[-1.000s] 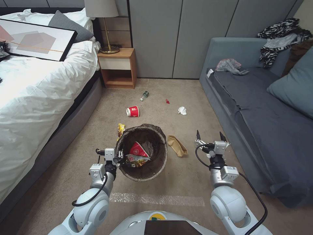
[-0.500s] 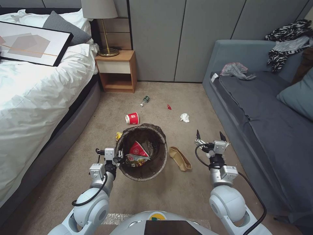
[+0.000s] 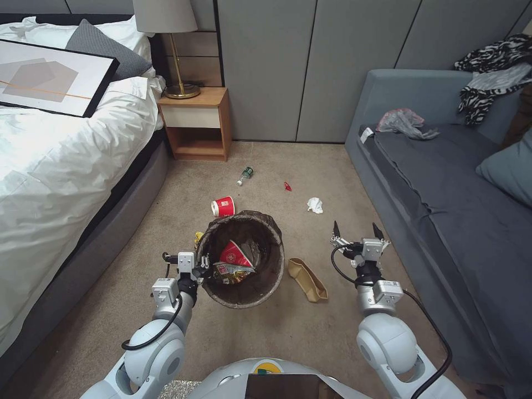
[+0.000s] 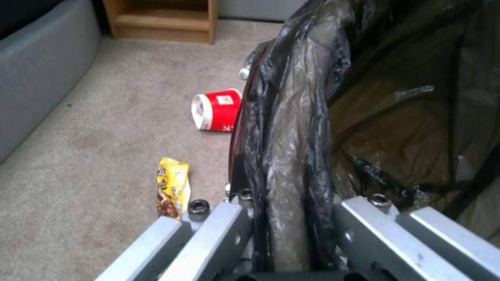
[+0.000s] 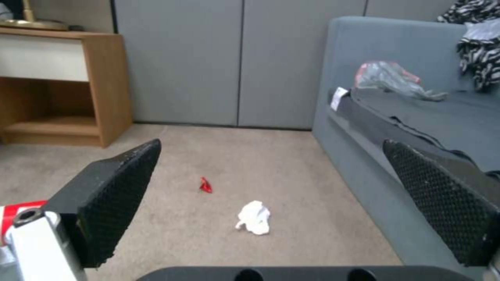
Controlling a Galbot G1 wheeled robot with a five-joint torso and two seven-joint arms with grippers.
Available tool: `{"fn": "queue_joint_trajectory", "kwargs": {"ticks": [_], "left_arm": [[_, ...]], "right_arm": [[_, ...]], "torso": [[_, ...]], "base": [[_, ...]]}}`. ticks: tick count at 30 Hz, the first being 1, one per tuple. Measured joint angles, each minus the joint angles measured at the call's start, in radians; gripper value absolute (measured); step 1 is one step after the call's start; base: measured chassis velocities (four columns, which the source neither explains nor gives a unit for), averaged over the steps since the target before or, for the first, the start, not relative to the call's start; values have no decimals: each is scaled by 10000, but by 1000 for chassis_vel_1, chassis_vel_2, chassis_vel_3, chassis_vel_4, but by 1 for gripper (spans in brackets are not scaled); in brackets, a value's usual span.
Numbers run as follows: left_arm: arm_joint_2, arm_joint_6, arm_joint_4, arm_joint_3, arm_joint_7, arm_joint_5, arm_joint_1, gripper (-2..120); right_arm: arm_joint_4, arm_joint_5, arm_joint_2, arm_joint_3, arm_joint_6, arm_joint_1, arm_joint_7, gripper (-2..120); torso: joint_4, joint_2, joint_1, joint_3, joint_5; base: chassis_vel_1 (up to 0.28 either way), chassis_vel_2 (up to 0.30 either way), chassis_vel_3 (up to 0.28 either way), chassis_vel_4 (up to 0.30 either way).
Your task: Pick up the trash bin, then pick up the garbage from the floor and place it into the trash bin.
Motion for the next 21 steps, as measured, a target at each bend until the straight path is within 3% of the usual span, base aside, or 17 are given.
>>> {"fn": "queue_joint_trajectory", "kwargs": {"ticks": [10,18,21], "left_arm": [[25,-21,-5,0,6,-12,20,2],[35,-29,59,-1,20,-17,-33,2],[34,-29,75,0,23,-20,-39,2]], "right_arm": [[-754,1751,-1701,-198,-11,683,-769,100],[-2316,3421,-3171,-814,98,1615,-2323,100],[-2654,3689,-3388,-961,163,1826,-2695,100]], "torso": [[3,0,0,1,1],[-2,0,0,2,3],[0,0,0,2,2]], "base": [[0,0,0,0],[0,0,0,0],[0,0,0,0]]}}
